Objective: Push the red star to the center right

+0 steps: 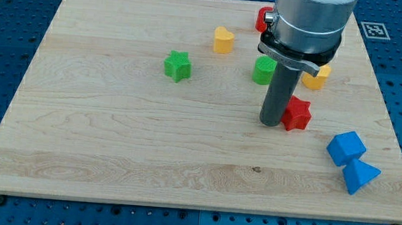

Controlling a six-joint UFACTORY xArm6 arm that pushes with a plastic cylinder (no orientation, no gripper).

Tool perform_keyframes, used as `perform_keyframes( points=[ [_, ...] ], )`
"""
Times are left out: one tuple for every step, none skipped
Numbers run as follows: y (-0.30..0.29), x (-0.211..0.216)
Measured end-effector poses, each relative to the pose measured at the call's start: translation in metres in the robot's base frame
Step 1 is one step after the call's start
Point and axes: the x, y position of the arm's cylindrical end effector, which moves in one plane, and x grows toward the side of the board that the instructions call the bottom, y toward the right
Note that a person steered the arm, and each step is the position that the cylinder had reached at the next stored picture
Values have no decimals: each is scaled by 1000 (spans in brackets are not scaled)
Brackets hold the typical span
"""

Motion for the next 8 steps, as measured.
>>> perform_keyframes(
  points=[
    [8,0],
    [20,0],
    [36,0],
    [56,0],
    [73,0],
    [81,0],
    [62,0],
    [3,0]
  ],
)
